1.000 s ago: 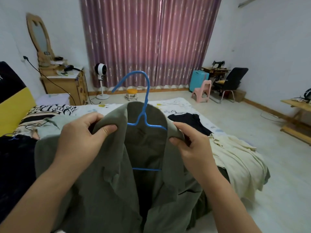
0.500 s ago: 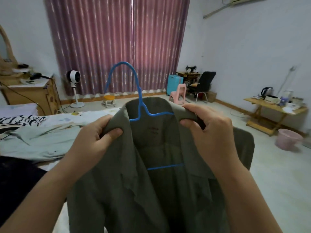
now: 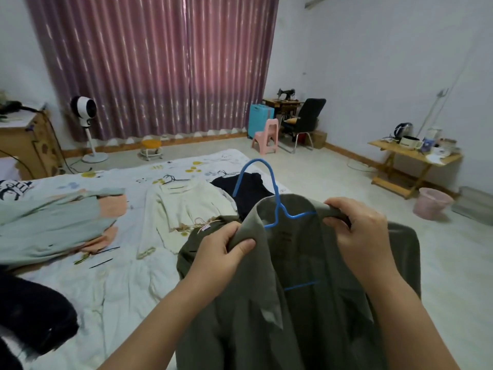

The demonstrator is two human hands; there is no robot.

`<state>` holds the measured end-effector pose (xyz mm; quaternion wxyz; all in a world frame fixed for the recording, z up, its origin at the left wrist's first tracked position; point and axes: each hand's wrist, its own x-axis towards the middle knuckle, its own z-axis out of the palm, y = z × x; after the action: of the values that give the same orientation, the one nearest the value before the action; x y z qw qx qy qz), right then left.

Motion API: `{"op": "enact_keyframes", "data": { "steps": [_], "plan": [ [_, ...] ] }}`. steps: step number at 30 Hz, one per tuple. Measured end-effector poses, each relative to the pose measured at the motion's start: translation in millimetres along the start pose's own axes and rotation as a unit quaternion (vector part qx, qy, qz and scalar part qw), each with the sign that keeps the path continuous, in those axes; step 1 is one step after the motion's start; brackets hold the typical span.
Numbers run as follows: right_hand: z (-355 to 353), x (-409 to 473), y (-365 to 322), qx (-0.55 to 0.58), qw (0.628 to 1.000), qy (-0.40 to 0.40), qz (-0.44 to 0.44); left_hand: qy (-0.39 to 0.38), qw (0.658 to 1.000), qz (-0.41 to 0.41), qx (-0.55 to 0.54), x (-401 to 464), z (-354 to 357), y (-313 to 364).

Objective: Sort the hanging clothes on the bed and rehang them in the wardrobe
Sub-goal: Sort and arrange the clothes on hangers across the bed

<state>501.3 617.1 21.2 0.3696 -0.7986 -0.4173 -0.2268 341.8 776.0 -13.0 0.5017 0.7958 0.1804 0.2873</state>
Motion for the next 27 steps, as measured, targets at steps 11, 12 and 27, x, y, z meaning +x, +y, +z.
{"op": "enact_keyframes", "data": {
  "steps": [11, 12, 27],
  "plan": [
    [124.4, 105.5, 77.1, 0.010, 0.997, -0.058, 0.050, -0.019, 0.997, -0.073, 0.031, 142.9, 13.5, -80.5],
    [139.4, 116.3, 82.8, 0.012, 0.996, -0.074, 0.058, -0.018, 0.996, -0.084, 0.029, 155.8, 12.6, -89.0],
    [362.9, 232.2, 139.4, 0.032, 0.964, -0.245, 0.093, 0.037, 0.955, -0.269, 0.120, 282.3, -19.0, -251.2]
  ]
}}
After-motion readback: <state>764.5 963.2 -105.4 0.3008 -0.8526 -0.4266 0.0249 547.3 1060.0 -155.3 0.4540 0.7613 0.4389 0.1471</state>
